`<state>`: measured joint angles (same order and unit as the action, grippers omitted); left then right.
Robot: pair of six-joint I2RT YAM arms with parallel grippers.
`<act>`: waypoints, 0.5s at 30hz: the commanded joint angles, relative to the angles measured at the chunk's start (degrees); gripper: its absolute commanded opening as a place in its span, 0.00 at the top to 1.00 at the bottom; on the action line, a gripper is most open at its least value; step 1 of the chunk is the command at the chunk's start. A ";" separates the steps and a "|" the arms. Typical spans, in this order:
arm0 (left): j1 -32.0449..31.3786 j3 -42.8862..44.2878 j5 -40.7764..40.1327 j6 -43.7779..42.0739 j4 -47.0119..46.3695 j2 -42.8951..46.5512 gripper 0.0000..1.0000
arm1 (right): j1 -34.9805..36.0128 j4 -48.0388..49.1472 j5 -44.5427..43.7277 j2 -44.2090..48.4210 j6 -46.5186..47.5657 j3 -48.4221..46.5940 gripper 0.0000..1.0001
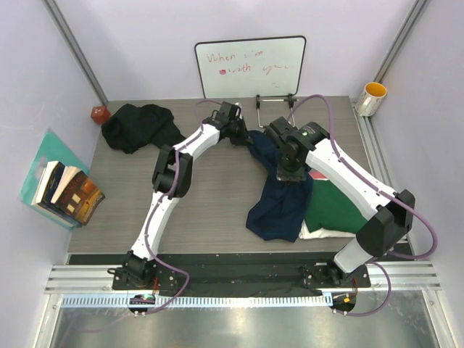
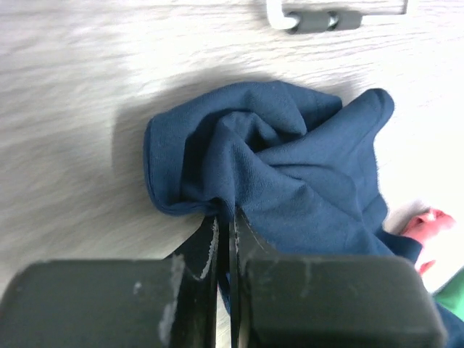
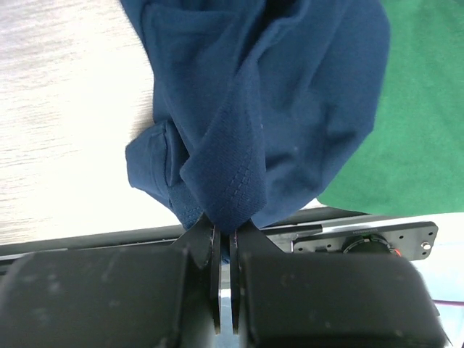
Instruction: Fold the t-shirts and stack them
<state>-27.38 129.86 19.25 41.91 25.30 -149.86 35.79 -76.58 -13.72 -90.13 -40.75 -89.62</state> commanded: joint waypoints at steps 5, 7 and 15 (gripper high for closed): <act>7.77 -31.03 -16.86 -3.41 -0.34 26.33 1.00 | -4.84 -3.58 -4.21 4.52 2.33 -2.56 0.99; 10.22 -34.66 -19.33 -4.72 -0.25 31.36 1.00 | -5.73 -3.06 -6.05 4.78 3.57 -4.32 0.99; 14.36 -41.45 -28.29 -10.79 5.81 51.31 1.00 | -8.02 6.78 -6.94 3.82 8.84 -14.08 0.99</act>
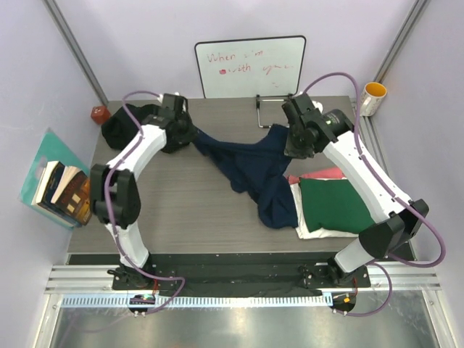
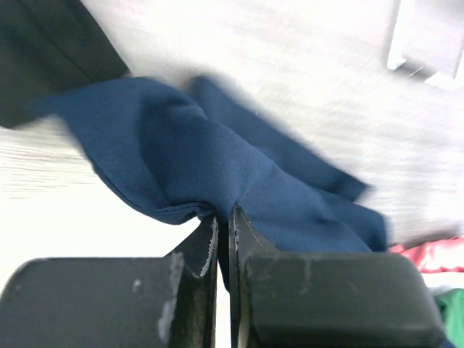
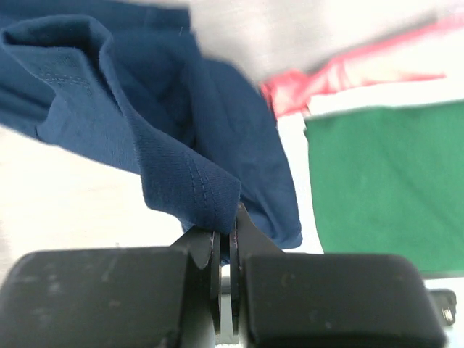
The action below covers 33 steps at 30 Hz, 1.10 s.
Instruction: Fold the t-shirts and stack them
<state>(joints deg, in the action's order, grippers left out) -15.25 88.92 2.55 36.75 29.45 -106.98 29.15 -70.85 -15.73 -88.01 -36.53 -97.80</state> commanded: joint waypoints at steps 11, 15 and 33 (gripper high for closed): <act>3.64 3.89 -18.19 -11.35 12.37 23.47 1.00 | -1.37 17.13 -4.58 3.63 10.51 -15.22 0.99; 3.82 1.70 -18.46 -13.54 15.37 30.41 0.89 | -1.37 23.29 -3.96 7.22 11.48 -12.69 0.99; 4.26 -22.12 -8.36 -6.88 14.50 44.23 0.34 | -1.37 24.10 4.65 10.93 8.15 -0.56 0.99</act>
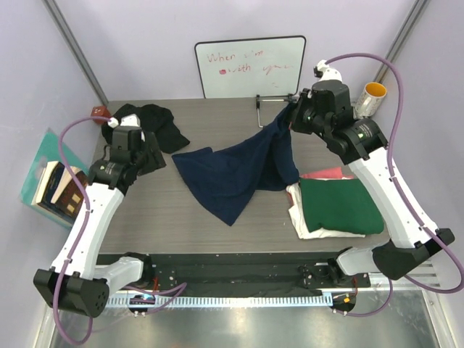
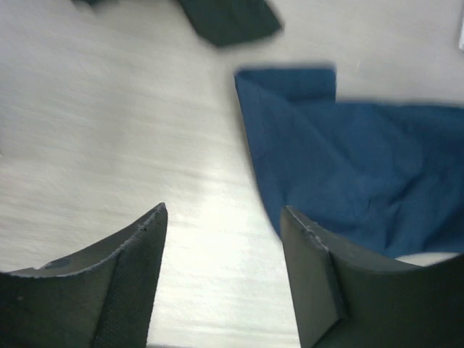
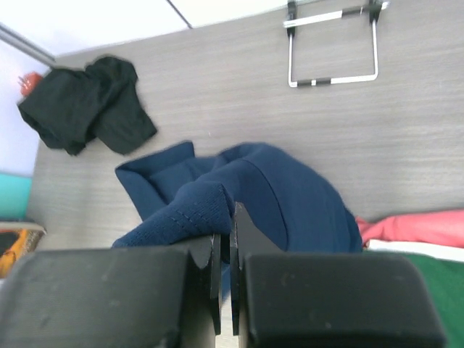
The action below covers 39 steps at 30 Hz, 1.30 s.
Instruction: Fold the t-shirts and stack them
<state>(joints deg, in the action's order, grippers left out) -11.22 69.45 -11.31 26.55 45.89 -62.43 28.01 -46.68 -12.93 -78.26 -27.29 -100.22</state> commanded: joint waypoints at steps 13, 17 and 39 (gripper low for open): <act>-21.10 -9.33 13.51 8.70 -6.95 -10.60 0.33 | -0.24 1.50 5.27 -0.84 -4.52 18.57 0.99; -22.61 -9.86 13.33 8.70 -6.87 -12.44 0.32 | -0.24 2.90 6.42 -2.95 -5.58 18.66 0.99; -32.98 -7.58 17.03 -0.88 -7.83 -33.98 0.32 | -0.41 3.34 7.39 -7.52 -6.64 19.89 0.99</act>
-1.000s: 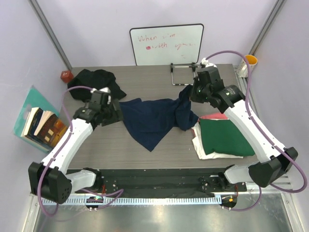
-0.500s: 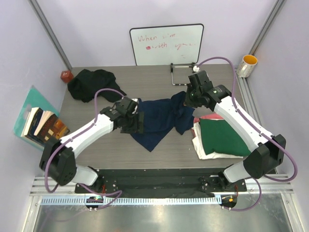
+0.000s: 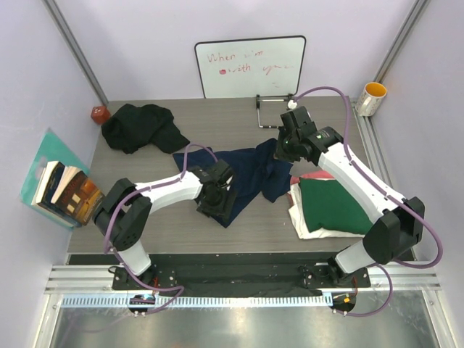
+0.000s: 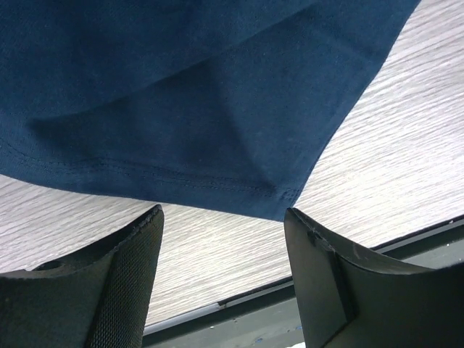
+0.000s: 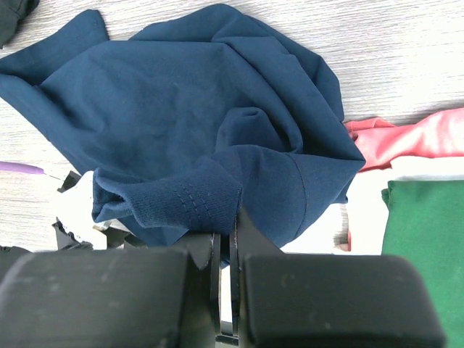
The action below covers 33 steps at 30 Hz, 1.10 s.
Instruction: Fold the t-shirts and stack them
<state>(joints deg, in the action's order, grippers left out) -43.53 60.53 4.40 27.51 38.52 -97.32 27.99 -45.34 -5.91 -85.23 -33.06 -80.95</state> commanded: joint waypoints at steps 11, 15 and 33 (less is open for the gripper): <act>-3.40 4.33 2.28 -3.42 0.15 -2.43 0.32 | -1.36 2.63 1.60 -0.73 -1.22 2.55 0.99; -4.19 4.16 1.22 -3.08 -0.29 -4.37 0.33 | -1.80 2.80 1.69 -0.29 -1.22 3.08 0.99; -4.20 -2.44 0.17 -0.88 -8.03 -7.18 0.70 | -4.61 1.40 3.10 2.44 -0.08 4.83 0.99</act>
<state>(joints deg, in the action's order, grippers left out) -47.13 61.45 4.19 25.61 34.33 -100.95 23.81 -44.64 -3.79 -84.66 -33.34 -76.18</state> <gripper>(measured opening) 0.084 0.051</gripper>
